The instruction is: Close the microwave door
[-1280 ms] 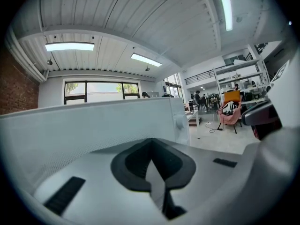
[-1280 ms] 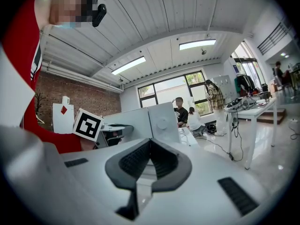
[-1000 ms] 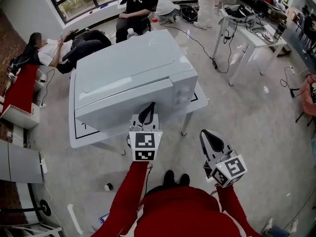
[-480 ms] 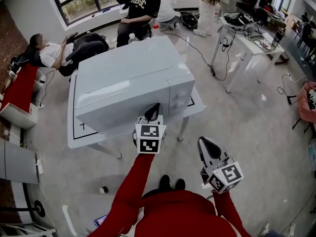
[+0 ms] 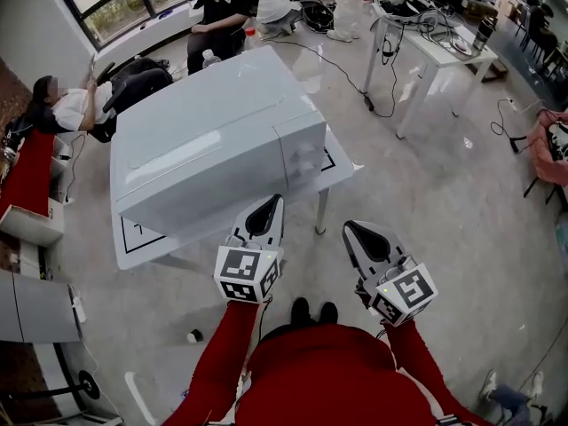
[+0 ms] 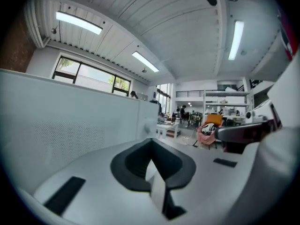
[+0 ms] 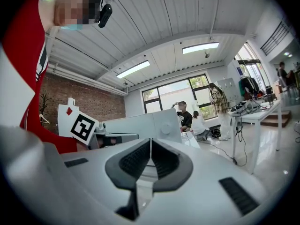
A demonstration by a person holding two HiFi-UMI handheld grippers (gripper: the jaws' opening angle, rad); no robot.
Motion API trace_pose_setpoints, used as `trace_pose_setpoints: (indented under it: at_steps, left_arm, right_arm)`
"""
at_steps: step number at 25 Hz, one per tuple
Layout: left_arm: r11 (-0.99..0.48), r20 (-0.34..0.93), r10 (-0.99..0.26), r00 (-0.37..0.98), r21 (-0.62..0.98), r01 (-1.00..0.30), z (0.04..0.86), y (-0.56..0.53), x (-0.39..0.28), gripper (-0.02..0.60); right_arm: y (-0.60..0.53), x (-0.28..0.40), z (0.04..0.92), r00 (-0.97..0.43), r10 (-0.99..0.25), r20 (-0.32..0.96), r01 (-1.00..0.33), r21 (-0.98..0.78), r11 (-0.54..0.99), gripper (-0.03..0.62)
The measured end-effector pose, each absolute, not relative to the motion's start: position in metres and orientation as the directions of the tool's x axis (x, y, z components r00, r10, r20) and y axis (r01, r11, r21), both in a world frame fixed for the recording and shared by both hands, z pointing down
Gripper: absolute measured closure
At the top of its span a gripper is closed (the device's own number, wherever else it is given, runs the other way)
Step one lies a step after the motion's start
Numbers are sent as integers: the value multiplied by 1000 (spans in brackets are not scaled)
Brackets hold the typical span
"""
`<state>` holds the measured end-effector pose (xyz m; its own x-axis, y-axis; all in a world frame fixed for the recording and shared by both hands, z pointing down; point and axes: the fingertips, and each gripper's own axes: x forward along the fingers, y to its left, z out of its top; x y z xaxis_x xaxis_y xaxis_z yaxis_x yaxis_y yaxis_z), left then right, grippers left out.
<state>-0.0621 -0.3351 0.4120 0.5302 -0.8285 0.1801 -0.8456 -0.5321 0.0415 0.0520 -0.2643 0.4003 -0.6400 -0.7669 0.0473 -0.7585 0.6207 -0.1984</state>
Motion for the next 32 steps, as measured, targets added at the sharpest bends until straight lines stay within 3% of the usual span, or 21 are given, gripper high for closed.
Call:
trace_pose_setpoints:
  at_steps: [9, 32]
  left_arm:
    - [-700, 130, -711, 691, -29, -714, 387, -265, -20, 575]
    - [-666, 115, -742, 660, -23, -745, 381, -253, -19, 575]
  right_arm:
    - [-257, 58, 388, -656, -755, 7, -743, -181, 644, 583]
    - [-251, 66, 393, -659, -752, 28, -749, -125, 651, 585]
